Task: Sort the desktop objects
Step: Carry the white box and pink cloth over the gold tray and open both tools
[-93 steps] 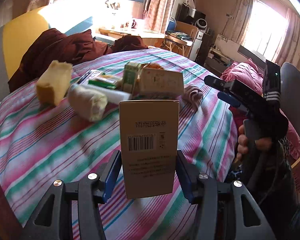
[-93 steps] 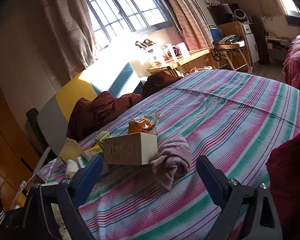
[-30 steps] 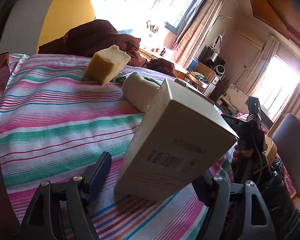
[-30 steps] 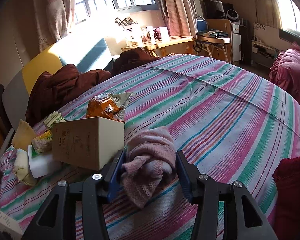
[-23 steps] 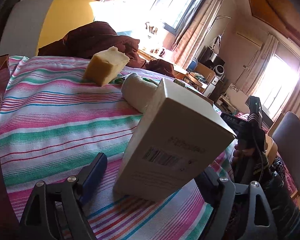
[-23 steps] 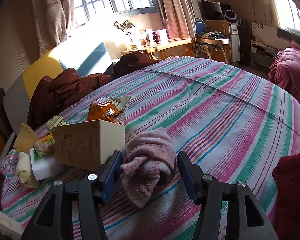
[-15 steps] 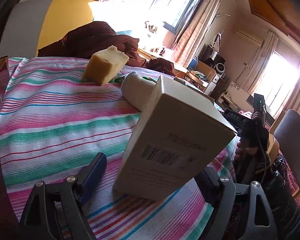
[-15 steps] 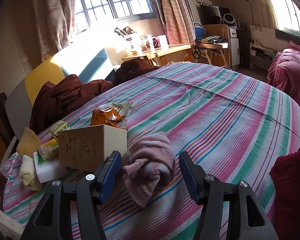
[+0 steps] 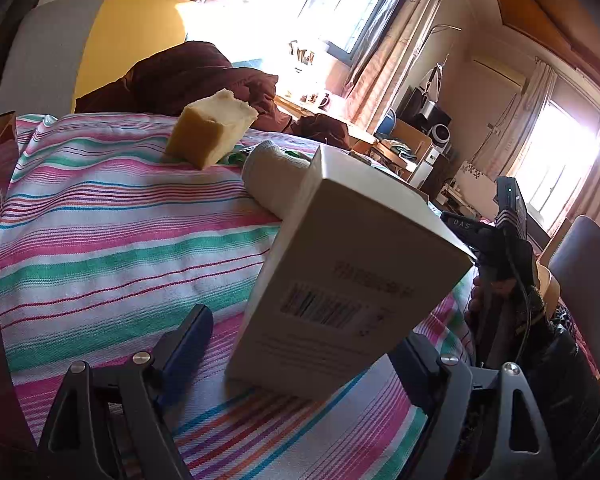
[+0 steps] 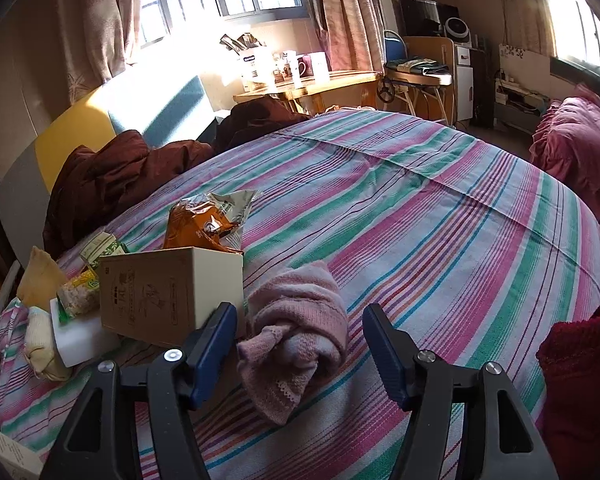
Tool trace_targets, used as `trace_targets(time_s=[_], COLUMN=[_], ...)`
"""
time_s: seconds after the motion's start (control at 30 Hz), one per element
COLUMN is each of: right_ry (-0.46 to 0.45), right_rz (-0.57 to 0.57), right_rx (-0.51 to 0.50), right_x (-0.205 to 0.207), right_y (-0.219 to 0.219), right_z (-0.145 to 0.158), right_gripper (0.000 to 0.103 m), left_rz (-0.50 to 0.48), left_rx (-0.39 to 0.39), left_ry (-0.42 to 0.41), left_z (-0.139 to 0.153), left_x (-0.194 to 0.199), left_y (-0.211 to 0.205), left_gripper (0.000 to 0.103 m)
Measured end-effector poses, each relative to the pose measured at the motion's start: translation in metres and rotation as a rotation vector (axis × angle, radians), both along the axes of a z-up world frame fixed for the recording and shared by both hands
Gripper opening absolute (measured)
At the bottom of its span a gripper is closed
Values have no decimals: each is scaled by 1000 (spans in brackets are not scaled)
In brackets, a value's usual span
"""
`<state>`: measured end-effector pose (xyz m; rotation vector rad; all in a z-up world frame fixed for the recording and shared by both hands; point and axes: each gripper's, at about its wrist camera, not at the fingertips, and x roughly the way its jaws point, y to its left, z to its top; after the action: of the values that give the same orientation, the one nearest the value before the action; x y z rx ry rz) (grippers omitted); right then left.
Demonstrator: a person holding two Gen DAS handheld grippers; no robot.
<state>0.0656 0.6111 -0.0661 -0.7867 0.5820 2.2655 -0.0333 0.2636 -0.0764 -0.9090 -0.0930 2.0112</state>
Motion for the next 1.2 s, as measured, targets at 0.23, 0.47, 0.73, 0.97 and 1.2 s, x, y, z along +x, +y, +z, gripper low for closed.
trace_targets(time_s=[0.23, 0.47, 0.73, 0.97, 1.2], right_ry=[-38, -36, -14, 16, 41], right_rz=[29, 39, 86, 134, 215], right_rx=[7, 51, 25, 35, 57], right_x=[-5, 5, 29, 42, 34], right_y=[0, -15, -52, -86, -114], right_z=[-5, 1, -1, 2, 11], right_gripper=[46, 43, 43, 43, 43], left_rz=[0, 0, 2, 2, 6], left_rx=[-4, 1, 10, -5, -28], left_ry=[3, 1, -7, 16, 101], left_z=[0, -1, 1, 11, 24], left_x=[0, -2, -2, 2, 9], left_y=[2, -2, -7, -13, -13], left_gripper=[86, 86, 86, 86, 85])
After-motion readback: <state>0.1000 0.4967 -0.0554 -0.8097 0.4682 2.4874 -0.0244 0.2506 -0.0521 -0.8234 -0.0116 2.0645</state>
